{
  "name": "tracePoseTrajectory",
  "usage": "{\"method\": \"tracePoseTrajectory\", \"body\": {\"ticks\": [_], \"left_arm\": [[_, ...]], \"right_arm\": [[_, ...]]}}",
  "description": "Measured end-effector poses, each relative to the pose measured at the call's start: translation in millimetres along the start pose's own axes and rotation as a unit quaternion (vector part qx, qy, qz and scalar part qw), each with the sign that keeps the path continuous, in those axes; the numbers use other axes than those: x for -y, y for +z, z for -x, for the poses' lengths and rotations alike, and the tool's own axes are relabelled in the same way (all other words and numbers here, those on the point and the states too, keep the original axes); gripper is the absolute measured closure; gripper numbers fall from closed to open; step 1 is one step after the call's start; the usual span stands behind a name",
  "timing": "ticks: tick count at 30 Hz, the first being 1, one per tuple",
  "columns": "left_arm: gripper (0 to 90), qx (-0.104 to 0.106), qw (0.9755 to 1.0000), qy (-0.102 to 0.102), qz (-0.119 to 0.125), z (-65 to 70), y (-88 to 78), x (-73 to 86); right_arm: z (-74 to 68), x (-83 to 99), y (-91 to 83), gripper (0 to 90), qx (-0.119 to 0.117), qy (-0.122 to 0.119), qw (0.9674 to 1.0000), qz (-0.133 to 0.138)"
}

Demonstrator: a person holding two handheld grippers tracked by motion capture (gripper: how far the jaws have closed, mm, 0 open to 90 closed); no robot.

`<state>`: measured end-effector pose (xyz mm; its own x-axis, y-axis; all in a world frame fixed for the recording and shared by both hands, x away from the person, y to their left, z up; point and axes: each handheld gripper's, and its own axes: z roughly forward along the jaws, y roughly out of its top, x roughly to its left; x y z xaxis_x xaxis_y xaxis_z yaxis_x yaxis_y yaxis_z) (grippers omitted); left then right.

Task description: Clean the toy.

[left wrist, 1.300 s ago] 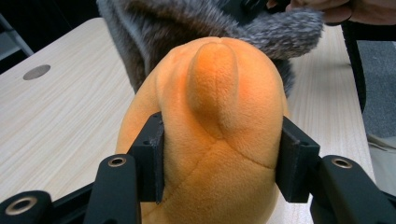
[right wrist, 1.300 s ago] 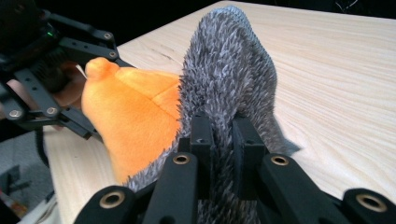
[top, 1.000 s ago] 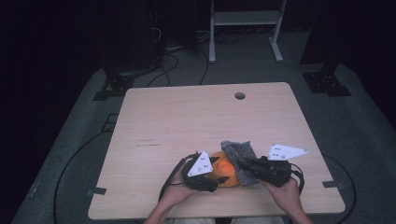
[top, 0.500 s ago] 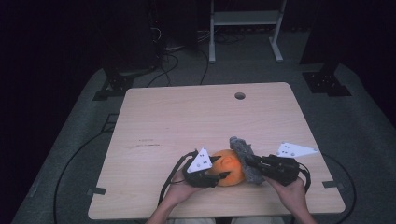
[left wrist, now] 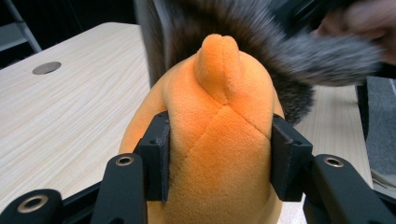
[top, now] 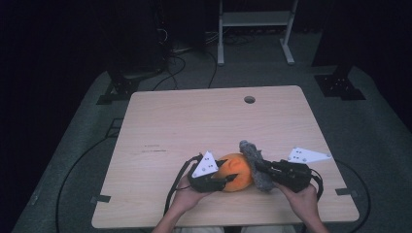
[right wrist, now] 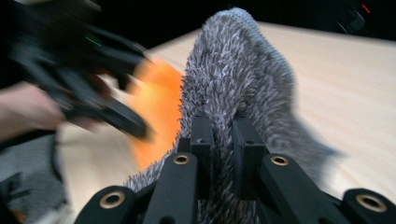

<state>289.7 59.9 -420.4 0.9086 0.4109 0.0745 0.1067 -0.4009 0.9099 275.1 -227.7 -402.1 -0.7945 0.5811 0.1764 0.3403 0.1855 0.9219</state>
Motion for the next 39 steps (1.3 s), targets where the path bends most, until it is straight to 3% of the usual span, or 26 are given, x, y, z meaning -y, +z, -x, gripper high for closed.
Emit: {"method": "tracePoseTrajectory", "body": {"ticks": [2, 4, 7, 9, 12, 14, 16, 17, 19, 21, 23, 24, 26, 29, 32, 34, 36, 39], "left_arm": [[49.3, 0.001, 0.9999, 0.011, -0.004, 3.2, -0.1, -3.9], [49.7, 0.003, 0.9999, 0.011, -0.004, 6.2, -0.7, -6.7], [50.0, 0.002, 0.9999, 0.008, -0.013, 5.6, -1.7, -4.9], [50.0, 0.003, 0.9999, 0.002, -0.012, 4.3, -2.1, -4.6], [50.1, 0.003, 0.9999, 0.001, -0.011, 4.3, -0.8, -3.6], [50.0, 0.003, 0.9999, -0.002, -0.01, 3.2, -0.2, -3.1], [49.6, 0.004, 0.9999, -0.004, -0.009, 2.8, 0.9, -2.6], [48.7, 0.006, 0.9999, -0.002, -0.009, 3.3, 1.1, -2.4], [41.2, 0.01, 0.9999, -0.002, -0.006, 1.9, 0.6, -1.3], [23.3, 0.019, 0.9996, -0.023, 0.004, -4.1, 0.3, 0.9], [7.6, 0.014, 0.9989, -0.043, -0.011, -10.6, 3.1, 3.4], [5.8, 0.019, 0.9985, -0.048, -0.019, -13.2, 4.8, 6.1], [13.0, 0.032, 0.9984, -0.045, -0.015, -15.0, 6.3, 11.5], [29.7, 0.031, 0.9991, -0.029, -0.01, -11.8, 4.2, 10.8], [39.7, 0.014, 0.9998, -0.01, -0.007, -8.2, 1.6, 7.7], [42.6, -0.006, 1.0, 0.004, -0.006, -4.6, 0.1, 3.6], [44.1, -0.028, 0.9989, 0.032, -0.021, 1.6, 1.1, -0.5], [44.9, -0.018, 0.9989, 0.035, -0.024, 8.3, 5.1, -3.8]], "right_arm": [[-12.6, -7.1, 3.9, 80.2, -0.02, -0.018, 0.9996, 0.012], [-18.0, -8.4, 10.9, 80.3, -0.029, -0.026, 0.9992, 0.005], [-6.8, -0.1, 14.4, 80.3, -0.025, -0.002, 0.9997, -0.004], [2.1, 8.3, 14.9, 80.3, -0.005, 0.003, 0.9999, -0.016], [12.4, 12.2, 13.2, 80.2, 0.004, 0.033, 0.999, -0.029], [4.9, 7.8, 10.4, 80.2, 0.001, 0.025, 0.9996, -0.012], [-5.7, 1.4, 10.8, 80.1, -0.016, 0.005, 0.9998, 0.006], [-10.1, -1.1, 12.7, 80.1, -0.018, -0.002, 0.9998, 0.004], [-11.5, -0.9, 16.8, 80.1, -0.017, -0.01, 0.9998, -0.005], [-5.5, 3.5, 18.0, 80.1, -0.023, 0.005, 0.9997, -0.005], [-1.6, 6.1, 16.9, 80.0, -0.015, 0.009, 0.9998, -0.008], [0.5, 6.8, 15.7, 80.1, -0.016, 0.015, 0.9997, -0.007], [3.3, 8.5, 15.1, 80.0, -0.017, 0.017, 0.9997, -0.008], [9.7, 11.8, 14.4, 79.9, -0.006, 0.02, 0.9996, -0.017], [20.5, 15.2, 11.2, 80.0, 0.02, 0.045, 0.998, -0.039], [19.3, 12.2, 4.2, 80.0, 0.016, 0.05, 0.9985, -0.016], [6.9, -0.3, -3.8, 80.0, 0.001, 0.03, 0.9993, 0.024], [-13.6, -17.5, -4.0, 80.0, -0.012, -0.015, 0.9988, 0.045]]}}
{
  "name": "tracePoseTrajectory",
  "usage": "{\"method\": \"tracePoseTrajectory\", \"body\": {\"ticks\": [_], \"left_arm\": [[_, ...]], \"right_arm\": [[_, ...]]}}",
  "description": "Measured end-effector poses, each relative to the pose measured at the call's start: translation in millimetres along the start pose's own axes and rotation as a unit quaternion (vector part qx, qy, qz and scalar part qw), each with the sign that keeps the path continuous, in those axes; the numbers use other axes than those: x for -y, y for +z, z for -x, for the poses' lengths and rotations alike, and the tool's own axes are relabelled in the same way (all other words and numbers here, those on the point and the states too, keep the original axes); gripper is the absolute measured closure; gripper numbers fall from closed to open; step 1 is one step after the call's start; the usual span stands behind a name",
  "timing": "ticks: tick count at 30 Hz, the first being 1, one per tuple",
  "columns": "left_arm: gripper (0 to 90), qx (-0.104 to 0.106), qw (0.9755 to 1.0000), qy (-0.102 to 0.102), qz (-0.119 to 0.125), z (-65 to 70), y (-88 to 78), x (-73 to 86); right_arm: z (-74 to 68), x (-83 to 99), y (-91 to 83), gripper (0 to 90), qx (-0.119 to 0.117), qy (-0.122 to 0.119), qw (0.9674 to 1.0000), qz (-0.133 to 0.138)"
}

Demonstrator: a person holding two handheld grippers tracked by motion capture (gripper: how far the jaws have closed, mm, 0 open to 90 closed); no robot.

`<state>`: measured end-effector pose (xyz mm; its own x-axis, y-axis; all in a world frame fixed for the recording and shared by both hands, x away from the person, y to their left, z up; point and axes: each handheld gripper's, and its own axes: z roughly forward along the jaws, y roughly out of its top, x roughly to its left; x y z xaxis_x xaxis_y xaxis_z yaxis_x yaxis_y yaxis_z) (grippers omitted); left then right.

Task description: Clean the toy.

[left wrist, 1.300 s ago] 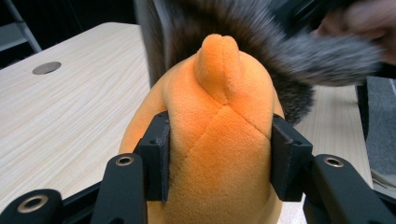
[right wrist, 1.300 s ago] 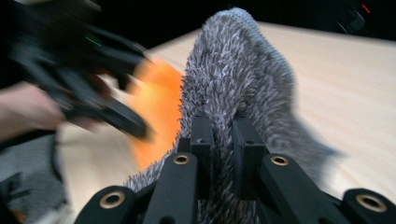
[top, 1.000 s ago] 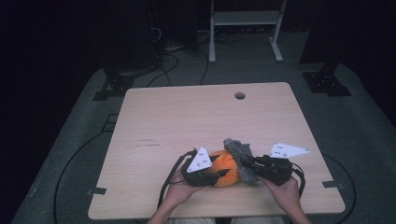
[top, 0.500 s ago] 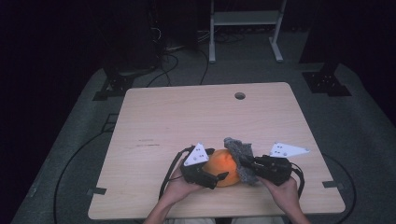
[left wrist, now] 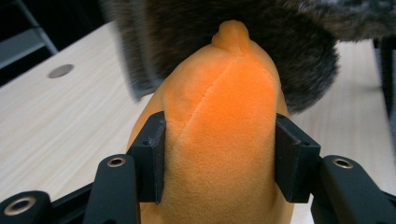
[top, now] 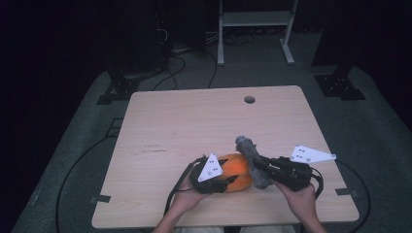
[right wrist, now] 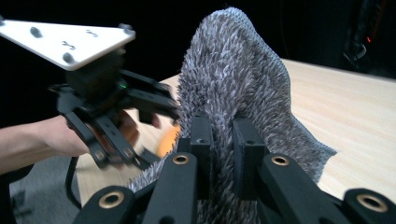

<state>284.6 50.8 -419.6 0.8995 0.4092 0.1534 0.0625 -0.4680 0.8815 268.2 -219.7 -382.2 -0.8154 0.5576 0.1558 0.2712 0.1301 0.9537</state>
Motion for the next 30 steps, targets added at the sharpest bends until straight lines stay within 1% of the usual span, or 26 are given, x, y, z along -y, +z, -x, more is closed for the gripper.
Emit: {"method": "tracePoseTrajectory", "body": {"ticks": [1, 2, 3, 4, 5, 6, 8, 9, 10, 11, 12, 13, 14, 16, 17, 18, 19, 20, 21, 22, 23, 25, 26, 27, 28, 30], "left_arm": [[44.9, 0.005, 1.0, -0.001, -0.001, 2.2, 1.0, -0.5], [44.6, 0.009, 0.9999, 0.003, -0.003, 4.0, 1.0, -0.8], [43.6, 0.019, 0.9998, 0.004, -0.006, 4.8, 1.1, -0.6], [40.9, 0.035, 0.9993, 0.002, -0.01, 3.4, 1.5, 0.4], [35.8, 0.052, 0.9986, -0.008, -0.007, 1.1, 1.6, 1.9], [31.3, 0.062, 0.9978, -0.024, 0.008, -2.5, 0.6, 3.9], [21.5, 0.068, 0.9962, -0.049, 0.024, -8.6, -1.1, 5.4], [15.9, 0.061, 0.9962, -0.058, 0.022, -11.9, -0.9, 6.1], [9.5, 0.056, 0.9962, -0.066, 0.011, -15.4, 0.2, 7.8], [7.7, 0.06, 0.9951, -0.078, 0.001, -18.7, 2.7, 11.1], [7.0, 0.07, 0.993, -0.095, -0.008, -22.0, 5.8, 15.1], [7.8, 0.079, 0.991, -0.107, -0.009, -23.8, 7.9, 18.2], [13.1, 0.08, 0.9913, -0.105, -0.002, -22.9, 7.2, 19.4], [32.1, 0.056, 0.9958, -0.072, 0.009, -18.9, 1.8, 16.1], [38.6, 0.044, 0.9964, -0.071, 0.013, -18.0, 0.0, 13.8], [41.3, 0.03, 0.997, -0.069, 0.018, -17.6, -2.0, 12.0], [43.1, 0.01, 0.9979, -0.059, 0.023, -16.5, -4.6, 10.6], [44.2, -0.01, 0.9986, -0.046, 0.025, -15.5, -7.1, 9.3], [44.3, -0.029, 0.9989, -0.032, 0.021, -14.9, -9.1, 8.4], [44.3, -0.042, 0.9986, -0.025, 0.02, -14.0, -9.6, 8.1], [44.4, -0.048, 0.9984, -0.023, 0.019, -14.0, -9.5, 8.2], [44.4, -0.039, 0.9988, -0.023, 0.018, -12.7, -7.7, 8.6], [44.1, -0.035, 0.999, -0.02, 0.018, -11.2, -7.3, 9.0], [43.1, -0.025, 0.9993, -0.021, 0.019, -11.1, -7.9, 9.5], [40.7, -0.011, 0.9992, -0.03, 0.023, -12.4, -8.8, 10.0], [31.5, 0.019, 0.9977, -0.057, 0.03, -18.6, -11.3, 13.0]], "right_arm": [[-3.2, -1.2, 4.4, 80.0, -0.001, -0.007, 0.9999, -0.009], [-4.2, 0.5, 9.4, 80.0, -0.002, -0.007, 0.9997, -0.022], [-2.9, 4.7, 13.9, 80.1, 0.0, -0.007, 0.9995, -0.032], [-0.7, 9.9, 16.1, 80.2, 0.0, 0.002, 0.9992, -0.041], [3.3, 14.7, 17.0, 80.2, -0.004, 0.013, 0.999, -0.043], [6.2, 18.1, 16.6, 80.2, -0.009, 0.024, 0.9986, -0.046], [6.8, 21.9, 14.2, 80.2, -0.006, 0.022, 0.9985, -0.049], [6.4, 22.7, 12.9, 80.2, -0.003, 0.018, 0.9984, -0.054], [7.0, 23.4, 11.5, 80.2, 0.0, 0.016, 0.9984, -0.055], [8.6, 24.4, 10.1, 80.2, -0.002, 0.019, 0.9984, -0.054], [10.9, 25.2, 9.3, 80.1, -0.009, 0.023, 0.9982, -0.054], [12.5, 25.8, 8.8, 80.1, -0.012, 0.026, 0.9981, -0.055], [13.6, 26.1, 8.6, 80.1, -0.011, 0.025, 0.998, -0.057], [16.8, 25.8, 7.1, 80.1, -0.006, 0.024, 0.9978, -0.062], [19.6, 25.4, 4.9, 80.1, 0.0, 0.026, 0.9976, -0.064], [22.9, 24.7, 2.3, 80.1, 0.014, 0.029, 0.9973, -0.066], [26.5, 24.1, -0.3, 80.2, 0.034, 0.034, 0.9963, -0.071], [29.6, 23.9, -2.5, 80.2, 0.046, 0.04, 0.9954, -0.074], [30.8, 23.5, -4.3, 80.2, 0.051, 0.042, 0.9953, -0.071], [29.4, 22.2, -4.8, 80.2, 0.046, 0.043, 0.9963, -0.059], [26.3, 19.7, -3.3, 80.2, 0.035, 0.039, 0.9975, -0.048], [16.3, 12.3, 6.9, 80.2, 0.022, 0.014, 0.9987, -0.044], [14.6, 10.7, 11.5, 80.2, 0.017, 0.009, 0.9987, -0.047], [14.0, 10.2, 17.7, 80.1, 0.015, 0.01, 0.9982, -0.057], [15.9, 11.6, 22.5, 80.2, 0.016, 0.011, 0.9974, -0.07], [21.5, 18.9, 25.5, 80.2, 0.006, 0.026, 0.9966, -0.078]]}}
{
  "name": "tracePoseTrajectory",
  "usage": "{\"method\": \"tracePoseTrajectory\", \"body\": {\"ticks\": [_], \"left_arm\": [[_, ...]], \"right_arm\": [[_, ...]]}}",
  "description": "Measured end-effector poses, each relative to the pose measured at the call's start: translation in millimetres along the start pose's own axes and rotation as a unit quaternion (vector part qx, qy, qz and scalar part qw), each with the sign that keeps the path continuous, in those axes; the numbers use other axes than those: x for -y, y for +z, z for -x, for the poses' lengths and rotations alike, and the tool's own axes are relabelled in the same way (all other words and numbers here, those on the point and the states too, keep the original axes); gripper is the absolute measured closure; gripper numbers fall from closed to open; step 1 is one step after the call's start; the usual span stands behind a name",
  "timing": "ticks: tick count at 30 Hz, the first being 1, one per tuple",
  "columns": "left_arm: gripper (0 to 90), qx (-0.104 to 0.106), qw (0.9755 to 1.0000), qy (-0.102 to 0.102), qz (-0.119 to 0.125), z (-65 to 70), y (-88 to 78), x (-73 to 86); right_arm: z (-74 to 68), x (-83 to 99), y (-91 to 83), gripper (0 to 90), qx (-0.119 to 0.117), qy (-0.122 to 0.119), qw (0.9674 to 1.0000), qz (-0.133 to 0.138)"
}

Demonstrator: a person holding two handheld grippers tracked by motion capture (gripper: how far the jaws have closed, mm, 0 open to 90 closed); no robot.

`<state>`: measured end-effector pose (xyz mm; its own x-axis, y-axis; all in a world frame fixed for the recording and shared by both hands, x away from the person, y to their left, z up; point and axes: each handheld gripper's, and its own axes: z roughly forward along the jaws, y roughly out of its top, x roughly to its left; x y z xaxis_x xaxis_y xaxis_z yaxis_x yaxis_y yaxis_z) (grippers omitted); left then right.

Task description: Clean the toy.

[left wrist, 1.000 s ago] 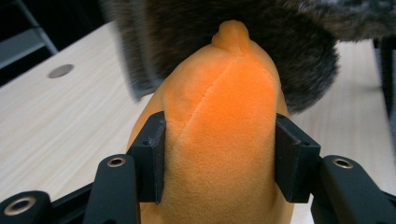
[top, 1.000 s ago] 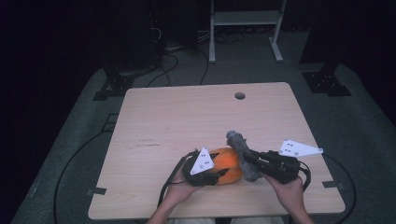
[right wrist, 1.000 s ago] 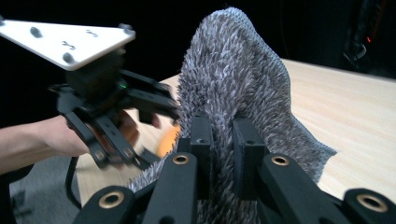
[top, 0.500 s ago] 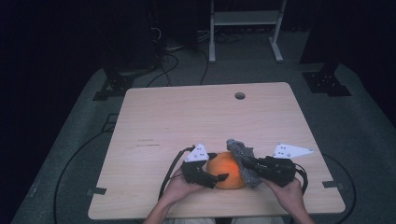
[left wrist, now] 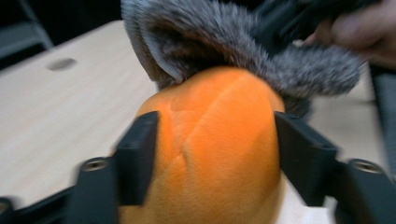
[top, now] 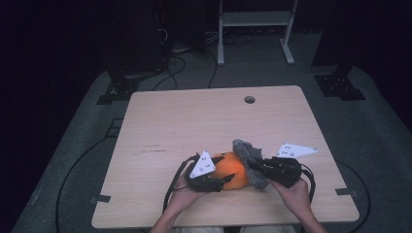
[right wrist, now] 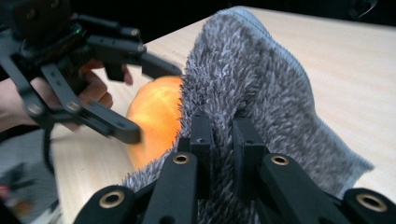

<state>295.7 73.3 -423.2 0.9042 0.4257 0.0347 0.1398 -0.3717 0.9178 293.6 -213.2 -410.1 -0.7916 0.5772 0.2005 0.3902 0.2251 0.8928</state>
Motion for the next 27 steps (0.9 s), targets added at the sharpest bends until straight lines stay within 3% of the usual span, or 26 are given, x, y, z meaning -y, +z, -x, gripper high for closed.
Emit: {"method": "tracePoseTrajectory", "body": {"ticks": [2, 4, 6, 7, 10, 12, 15, 17, 19, 21, 22, 23, 24, 25, 26, 27], "left_arm": [[26.7, 0.022, 0.9993, -0.029, 0.01, -7.3, -3.1, 2.2], [21.9, 0.02, 0.9983, -0.054, 0.011, -11.7, -4.8, 2.6], [22.7, 0.02, 0.9977, -0.065, 0.002, -14.1, -3.8, 5.1], [28.6, 0.018, 0.9981, -0.059, -0.001, -12.4, -3.5, 6.6], [39.1, 0.006, 0.9999, -0.005, -0.01, 0.3, -1.5, 6.6], [41.8, 0.01, 0.9998, 0.007, -0.015, 3.0, -3.0, 6.2], [35.5, 0.023, 0.9996, -0.016, 0.001, -4.1, -8.7, 7.0], [21.4, 0.003, 0.9991, -0.041, 0.008, -8.9, -9.2, 5.2], [9.9, 0.002, 0.9972, -0.073, -0.015, -14.6, -4.1, 5.3], [13.4, 0.026, 0.9957, -0.085, -0.025, -15.3, 0.8, 10.6], [22.9, 0.026, 0.9966, -0.075, -0.021, -13.0, 0.4, 11.6], [29.4, 0.022, 0.9983, -0.051, -0.018, -9.1, -1.0, 10.9], [35.4, 0.0, 0.9998, -0.01, -0.015, -1.4, -2.6, 6.2], [40.8, 0.0, 0.9998, -0.01, -0.015, -1.4, -2.6, 6.2], [42.0, -0.024, 0.9997, 0.009, -0.005, 3.7, -2.7, 2.4], [42.5, -0.036, 0.9992, 0.02, 0.0, 6.0, -2.2, 1.2]], "right_arm": [[1.1, 7.2, -2.4, 80.2, -0.003, 0.001, 0.9999, -0.01], [-0.5, 11.1, -6.8, 80.1, -0.001, -0.004, 0.9998, -0.022], [-1.6, 13.6, -10.8, 80.1, -0.002, -0.007, 0.9996, -0.027], [-3.1, 14.1, -11.9, 80.1, -0.009, -0.008, 0.9996, -0.026], [-15.7, 10.0, -6.3, 80.1, -0.028, -0.03, 0.9986, -0.033], [-20.6, 6.9, -1.4, 80.1, -0.037, -0.04, 0.9978, -0.039], [-16.3, 9.6, -2.3, 80.2, -0.048, -0.027, 0.9977, -0.04], [-15.9, 11.4, -4.4, 80.2, -0.05, -0.031, 0.9974, -0.043], [-17.7, 12.1, -4.3, 80.2, -0.058, -0.033, 0.9967, -0.047], [-21.3, 10.8, -3.1, 80.2, -0.06, -0.038, 0.9963, -0.05], [-22.2, 8.9, -3.4, 80.3, -0.058, -0.039, 0.9963, -0.05], [-22.3, 7.6, -4.5, 80.3, -0.055, -0.041, 0.9966, -0.046], [-22.4, 5.5, -7.7, 80.4, -0.052, -0.042, 0.9972, -0.035], [-22.4, 5.5, -7.7, 80.4, -0.052, -0.042, 0.9972, -0.035], [-21.5, -2.1, -17.9, 80.4, -0.038, -0.044, 0.9983, -0.003], [-20.5, -4.2, -20.1, 80.4, -0.031, -0.044, 0.9985, 0.001]]}}
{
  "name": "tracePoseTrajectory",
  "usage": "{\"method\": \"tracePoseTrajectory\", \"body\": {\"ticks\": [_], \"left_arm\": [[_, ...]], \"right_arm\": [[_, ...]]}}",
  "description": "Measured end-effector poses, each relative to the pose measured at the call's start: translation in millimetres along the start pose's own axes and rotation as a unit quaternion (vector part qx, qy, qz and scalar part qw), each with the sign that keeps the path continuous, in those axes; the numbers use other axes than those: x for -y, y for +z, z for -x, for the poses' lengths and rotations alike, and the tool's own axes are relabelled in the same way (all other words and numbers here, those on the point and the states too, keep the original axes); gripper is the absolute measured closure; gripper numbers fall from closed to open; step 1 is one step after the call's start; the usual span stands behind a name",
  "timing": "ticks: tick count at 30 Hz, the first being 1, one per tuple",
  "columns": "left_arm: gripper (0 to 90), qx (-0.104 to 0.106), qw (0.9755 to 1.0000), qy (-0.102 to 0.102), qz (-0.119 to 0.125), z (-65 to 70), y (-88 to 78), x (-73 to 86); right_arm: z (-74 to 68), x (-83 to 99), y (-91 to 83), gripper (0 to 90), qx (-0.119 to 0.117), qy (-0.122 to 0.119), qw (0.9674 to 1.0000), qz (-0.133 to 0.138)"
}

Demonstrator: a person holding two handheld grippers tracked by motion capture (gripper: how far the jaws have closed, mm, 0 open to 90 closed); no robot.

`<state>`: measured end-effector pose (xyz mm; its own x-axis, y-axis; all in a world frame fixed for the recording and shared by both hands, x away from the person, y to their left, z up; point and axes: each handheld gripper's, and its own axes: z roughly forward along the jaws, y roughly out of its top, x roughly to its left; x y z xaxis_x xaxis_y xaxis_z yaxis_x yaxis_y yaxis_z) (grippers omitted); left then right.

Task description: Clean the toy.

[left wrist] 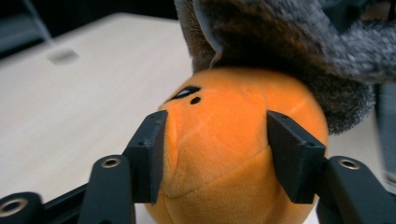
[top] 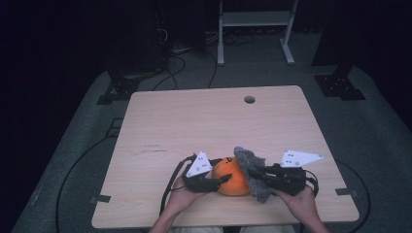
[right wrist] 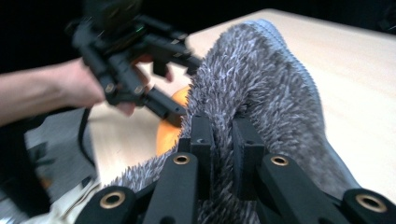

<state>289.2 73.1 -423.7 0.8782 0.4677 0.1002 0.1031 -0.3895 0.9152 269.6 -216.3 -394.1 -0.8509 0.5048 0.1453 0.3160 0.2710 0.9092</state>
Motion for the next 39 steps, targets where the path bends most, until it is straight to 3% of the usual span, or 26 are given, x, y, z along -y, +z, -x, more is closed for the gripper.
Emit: {"method": "tracePoseTrajectory", "body": {"ticks": [2, 4, 6, 8, 10, 11, 14, 15, 17, 22, 25, 26, 27, 30, 34, 39], "left_arm": [[42.2, -0.02, 0.9993, 0.029, 0.008, 5.3, 0.8, -0.9], [39.5, -0.004, 0.9995, 0.031, 0.008, 4.9, -0.2, -0.1], [28.5, 0.004, 0.9999, 0.006, 0.015, 0.2, -1.6, 1.1], [14.6, 0.012, 0.9989, -0.045, -0.004, -10.0, -0.5, 3.2], [14.3, 0.031, 0.9966, -0.073, -0.022, -16.5, 2.7, 8.4], [21.4, 0.037, 0.9972, -0.063, -0.017, -14.8, 2.7, 10.2], [35.7, 0.041, 0.999, -0.001, -0.02, -0.8, 3.6, 7.2], [38.0, 0.041, 0.9987, 0.02, -0.023, 3.9, 4.0, 6.6], [40.0, 0.042, 0.9981, 0.038, -0.024, 8.7, 4.2, 6.8], [39.2, 0.049, 0.9978, 0.04, -0.017, 8.1, 0.6, 10.3], [19.9, 0.032, 0.9994, -0.008, -0.01, -1.1, 1.6, 9.6], [14.5, 0.033, 0.9989, -0.028, -0.016, -4.4, 3.0, 9.9], [15.0, 0.044, 0.9982, -0.039, -0.017, -6.3, 4.1, 11.2], [28.6, 0.046, 0.9988, -0.002, -0.015, -0.2, 4.7, 11.3], [40.6, 0.053, 0.9962, 0.065, -0.023, 13.3, 2.8, 11.1], [42.0, 0.065, 0.9951, 0.069, -0.031, 10.4, -3.1, 16.9]], "right_arm": [[4.1, -2.0, -2.2, 80.4, 0.014, 0.003, 0.9999, 0.002], [9.9, 1.5, 0.8, 80.4, 0.024, 0.006, 0.9996, -0.011], [14.4, 10.3, 8.6, 80.3, 0.022, 0.015, 0.9989, -0.038], [12.9, 18.9, 17.1, 80.3, 0.006, 0.012, 0.9983, -0.057], [5.9, 17.9, 20.8, 80.3, -0.012, 0.006, 0.9985, -0.054], [2.3, 15.2, 23.0, 80.3, -0.016, -0.003, 0.9985, -0.053], [-1.9, 5.5, 30.1, 80.4, -0.02, -0.012, 0.9985, -0.049], [-0.6, 2.0, 31.7, 80.5, -0.017, -0.012, 0.9988, -0.045], [4.1, -3.9, 34.1, 80.6, -0.011, -0.007, 0.9991, -0.039], [21.4, -3.9, 30.8, 80.5, 0.014, 0.011, 0.999, -0.042], [26.3, 5.8, 23.1, 80.5, 0.022, 0.013, 0.9982, -0.055], [26.6, 9.6, 20.7, 80.5, 0.024, 0.011, 0.998, -0.058], [26.4, 12.9, 18.4, 80.5, 0.021, 0.014, 0.9979, -0.06], [20.4, 12.6, 15.3, 80.5, 0.004, 0.011, 0.9984, -0.055], [10.9, -4.8, 24.0, 80.5, -0.013, -0.007, 0.9991, -0.039], [27.5, -9.1, 34.8, 80.4, -0.001, 0.007, 0.9986, -0.053]]}}
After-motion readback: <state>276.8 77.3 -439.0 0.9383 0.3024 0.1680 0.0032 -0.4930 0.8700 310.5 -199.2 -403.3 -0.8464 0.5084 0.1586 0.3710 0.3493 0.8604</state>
